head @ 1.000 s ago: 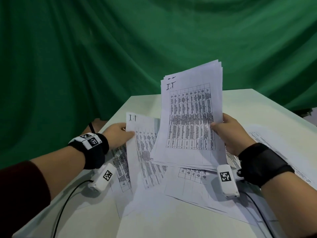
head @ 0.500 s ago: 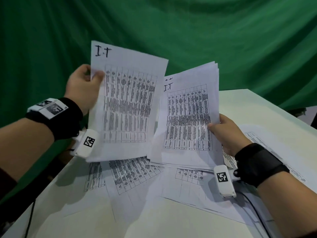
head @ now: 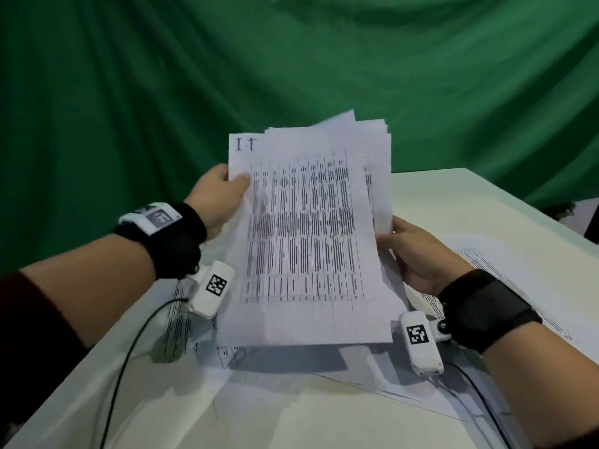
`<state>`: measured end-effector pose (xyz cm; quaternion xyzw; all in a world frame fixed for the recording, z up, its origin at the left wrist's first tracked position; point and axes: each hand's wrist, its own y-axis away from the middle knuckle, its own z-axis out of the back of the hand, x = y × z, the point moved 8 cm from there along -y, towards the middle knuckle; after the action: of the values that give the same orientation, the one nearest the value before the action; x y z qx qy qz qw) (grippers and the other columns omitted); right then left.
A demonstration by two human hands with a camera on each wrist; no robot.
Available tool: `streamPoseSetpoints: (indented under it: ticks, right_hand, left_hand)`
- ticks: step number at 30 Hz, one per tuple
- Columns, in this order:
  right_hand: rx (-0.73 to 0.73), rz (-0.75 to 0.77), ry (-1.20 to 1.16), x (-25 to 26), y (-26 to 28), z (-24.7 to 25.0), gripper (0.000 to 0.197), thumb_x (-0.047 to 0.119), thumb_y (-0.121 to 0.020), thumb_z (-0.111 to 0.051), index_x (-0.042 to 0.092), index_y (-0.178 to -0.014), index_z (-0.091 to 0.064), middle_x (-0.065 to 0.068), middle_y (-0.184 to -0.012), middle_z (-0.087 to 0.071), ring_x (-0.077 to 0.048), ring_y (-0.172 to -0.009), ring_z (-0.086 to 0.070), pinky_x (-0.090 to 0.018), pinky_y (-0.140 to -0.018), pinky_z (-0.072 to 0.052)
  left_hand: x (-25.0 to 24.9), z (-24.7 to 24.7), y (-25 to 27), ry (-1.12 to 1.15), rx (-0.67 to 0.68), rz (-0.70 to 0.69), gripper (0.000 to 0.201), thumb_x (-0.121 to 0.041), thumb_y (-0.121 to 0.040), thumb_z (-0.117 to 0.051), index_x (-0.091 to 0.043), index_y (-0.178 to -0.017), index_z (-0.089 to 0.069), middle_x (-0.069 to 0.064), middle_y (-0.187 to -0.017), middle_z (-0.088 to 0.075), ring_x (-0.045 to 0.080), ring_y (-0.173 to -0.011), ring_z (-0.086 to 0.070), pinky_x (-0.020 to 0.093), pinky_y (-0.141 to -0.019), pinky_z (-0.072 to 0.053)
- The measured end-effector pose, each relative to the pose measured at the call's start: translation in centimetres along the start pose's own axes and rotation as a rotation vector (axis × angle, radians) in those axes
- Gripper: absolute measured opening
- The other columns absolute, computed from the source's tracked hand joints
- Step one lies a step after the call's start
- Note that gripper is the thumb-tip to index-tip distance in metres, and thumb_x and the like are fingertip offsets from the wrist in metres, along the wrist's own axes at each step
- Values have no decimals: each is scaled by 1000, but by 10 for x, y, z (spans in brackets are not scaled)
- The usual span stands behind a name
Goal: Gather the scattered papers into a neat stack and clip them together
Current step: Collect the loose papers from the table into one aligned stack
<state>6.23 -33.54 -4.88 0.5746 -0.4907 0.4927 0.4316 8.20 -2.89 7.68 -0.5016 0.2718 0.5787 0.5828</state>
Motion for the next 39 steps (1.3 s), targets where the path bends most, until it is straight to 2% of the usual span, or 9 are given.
streamPoseSetpoints:
  ticks: [4,7,13,18,23,28,31,36,39]
  right_hand:
    - [63,17,-19,6,6,-10,45,-10,-103,-44,14,-135,-65,-12,-126,-78,-31,-113,-75,-48,-100,-60]
    - [44,13,-18,7,8,-11,49,-5,-105,-39,19,-137,-66,-14,-127,-77,-32,-111,-73,-54,-107,-55]
    - [134,-7,14,3,7,-21,66,73,-97,-48,36,-152,-52,4,-152,-62,-25,-139,-60,-53,-117,-46]
    - [-8,142,126,9,4,-13,29,2,-107,-54,15,-131,-63,0,-108,-80,-21,-103,-73,-42,-95,-61]
    - [-80,161,207,10,1,0,31,4,-106,-55,29,-119,-68,4,-113,-78,-18,-103,-71,-42,-101,-56]
    - [-121,157,190,9,2,4,34,-1,-105,-54,29,-115,-68,6,-112,-76,-14,-100,-69,-36,-100,-53]
    - [-133,147,195,7,1,7,34,-1,-105,-54,28,-113,-68,6,-113,-76,-15,-101,-69,-36,-101,-53]
    - [-139,123,190,5,2,6,33,-1,-106,-53,29,-110,-68,7,-107,-77,-13,-93,-71,-31,-84,-57]
    - [-141,108,199,3,2,8,33,0,-106,-54,29,-115,-68,2,-114,-77,-20,-102,-72,-42,-95,-58]
  left_hand:
    - [20,-23,1,-10,10,101,47,-33,-109,-52,-10,-149,-44,7,-129,-65,13,-72,-49,25,-60,-44]
    - [24,-29,1,56,-64,145,46,-33,-109,-50,-8,-147,-39,1,-98,-57,14,-71,-46,25,-60,-41]
    - [14,-28,0,77,-197,55,23,-30,-109,-51,-17,-123,-40,-2,-93,-46,12,-71,-42,27,-60,-39]
    - [8,-19,4,114,-137,-4,34,-39,-105,-58,-24,-129,-39,-1,-115,-66,20,-99,-68,37,-85,-61]
    - [56,-8,18,-283,273,263,44,-50,-106,-54,-12,-129,-58,12,-125,-66,25,-99,-73,45,-78,-67]
    - [123,31,33,-1170,498,379,97,-82,-85,-55,-14,-153,-47,10,-152,-52,27,-128,-60,39,-106,-53]
    - [143,42,32,-1251,552,429,114,-95,-66,-52,-12,-144,-58,7,-140,-60,24,-125,-58,33,-105,-50]
    - [148,47,24,-1188,483,407,75,-71,-89,-65,-16,-139,-58,4,-138,-57,21,-121,-54,29,-102,-46]
    - [152,47,23,-1136,444,432,72,-65,-89,-70,-18,-143,-57,4,-146,-53,19,-119,-50,26,-103,-44]
